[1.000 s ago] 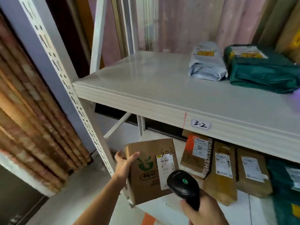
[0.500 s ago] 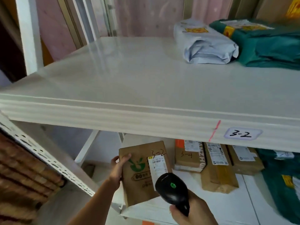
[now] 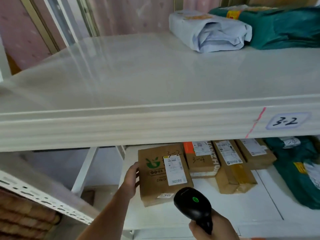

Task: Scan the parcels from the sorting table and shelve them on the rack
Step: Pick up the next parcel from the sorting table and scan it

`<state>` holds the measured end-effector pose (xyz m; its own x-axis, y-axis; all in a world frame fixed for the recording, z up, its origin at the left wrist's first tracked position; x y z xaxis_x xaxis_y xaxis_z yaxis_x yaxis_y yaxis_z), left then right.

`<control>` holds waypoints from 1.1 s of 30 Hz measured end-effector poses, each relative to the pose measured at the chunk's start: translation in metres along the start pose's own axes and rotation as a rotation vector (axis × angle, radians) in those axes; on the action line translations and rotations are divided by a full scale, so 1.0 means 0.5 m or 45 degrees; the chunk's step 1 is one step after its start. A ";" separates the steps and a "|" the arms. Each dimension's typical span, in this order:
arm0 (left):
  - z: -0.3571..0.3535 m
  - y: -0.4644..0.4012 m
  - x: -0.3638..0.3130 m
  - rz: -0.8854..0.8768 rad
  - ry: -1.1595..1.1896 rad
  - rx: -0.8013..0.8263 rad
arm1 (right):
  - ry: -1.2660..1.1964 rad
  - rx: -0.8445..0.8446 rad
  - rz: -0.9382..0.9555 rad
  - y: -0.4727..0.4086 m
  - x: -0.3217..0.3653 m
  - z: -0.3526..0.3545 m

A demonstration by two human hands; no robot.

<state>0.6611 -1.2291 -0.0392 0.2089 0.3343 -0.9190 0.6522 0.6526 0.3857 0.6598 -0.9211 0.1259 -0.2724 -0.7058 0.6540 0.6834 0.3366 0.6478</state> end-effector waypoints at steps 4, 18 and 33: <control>-0.014 0.052 -0.007 -0.218 -0.223 0.103 | 0.018 -0.004 0.038 0.005 0.014 0.029; -0.034 0.024 -0.008 -0.445 -1.273 0.112 | 0.004 0.018 0.119 -0.012 0.054 0.085; -0.054 0.015 -0.084 -0.607 -1.188 0.054 | 0.019 -0.083 0.168 -0.007 0.094 0.135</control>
<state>0.6379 -1.2198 0.0044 0.3910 -0.6200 -0.6803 0.8360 0.5483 -0.0192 0.5989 -0.9134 0.1808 -0.1678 -0.6673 0.7257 0.7551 0.3862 0.5298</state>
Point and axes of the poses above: each hand's wrist, its own y-axis away from the middle knuckle, its own z-axis out of the back of the hand, x = y × z, the point moved 5 cm from there along -y, towards the middle knuckle, and after that the axes turned 13 degrees about -z, right-handed, at the moved point
